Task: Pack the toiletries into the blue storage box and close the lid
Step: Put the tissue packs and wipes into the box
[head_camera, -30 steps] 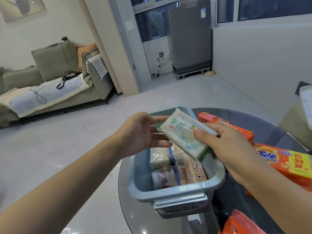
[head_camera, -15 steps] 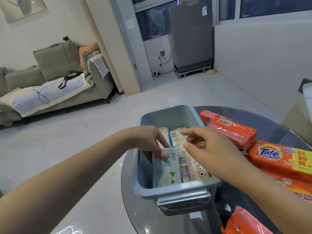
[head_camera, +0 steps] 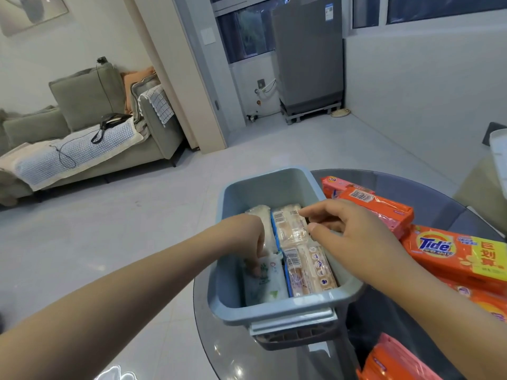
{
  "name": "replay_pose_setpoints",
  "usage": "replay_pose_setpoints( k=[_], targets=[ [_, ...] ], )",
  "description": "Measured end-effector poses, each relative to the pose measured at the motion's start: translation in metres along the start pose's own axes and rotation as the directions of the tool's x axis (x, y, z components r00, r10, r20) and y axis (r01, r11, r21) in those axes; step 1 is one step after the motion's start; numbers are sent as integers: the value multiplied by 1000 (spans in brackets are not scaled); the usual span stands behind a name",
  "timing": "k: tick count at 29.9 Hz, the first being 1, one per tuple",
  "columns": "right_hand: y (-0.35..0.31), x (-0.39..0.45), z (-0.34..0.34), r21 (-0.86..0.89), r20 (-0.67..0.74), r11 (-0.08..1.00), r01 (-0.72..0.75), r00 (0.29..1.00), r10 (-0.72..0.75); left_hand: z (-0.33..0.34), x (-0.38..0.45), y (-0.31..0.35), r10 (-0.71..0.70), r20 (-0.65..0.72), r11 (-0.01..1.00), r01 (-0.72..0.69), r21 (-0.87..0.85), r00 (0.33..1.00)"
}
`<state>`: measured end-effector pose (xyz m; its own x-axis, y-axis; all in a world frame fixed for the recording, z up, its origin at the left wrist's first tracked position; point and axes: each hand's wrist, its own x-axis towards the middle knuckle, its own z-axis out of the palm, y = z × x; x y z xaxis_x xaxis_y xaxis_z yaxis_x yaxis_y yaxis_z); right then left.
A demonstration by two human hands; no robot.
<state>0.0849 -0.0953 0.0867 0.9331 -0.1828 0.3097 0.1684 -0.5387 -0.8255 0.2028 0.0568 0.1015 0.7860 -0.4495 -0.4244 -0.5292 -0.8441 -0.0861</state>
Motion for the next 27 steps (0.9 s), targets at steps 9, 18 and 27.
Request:
replay_pose_setpoints(
  k=[9, 18, 27],
  targets=[
    [13, -1, -4, -135, 140, 989, 54, 990, -34, 4, 12, 11, -52, 60, 998, 54, -38, 997],
    [23, -8, -6, -1, 196, 999, 48, 979, -47, 10, 4, 6, -22, -53, 991, 15, -130, 998],
    [40, -17, -28, 64, 6, 996, 62, 998, -62, 6, -16, 35, 3, -579, 900, -254, -353, 815]
  ],
)
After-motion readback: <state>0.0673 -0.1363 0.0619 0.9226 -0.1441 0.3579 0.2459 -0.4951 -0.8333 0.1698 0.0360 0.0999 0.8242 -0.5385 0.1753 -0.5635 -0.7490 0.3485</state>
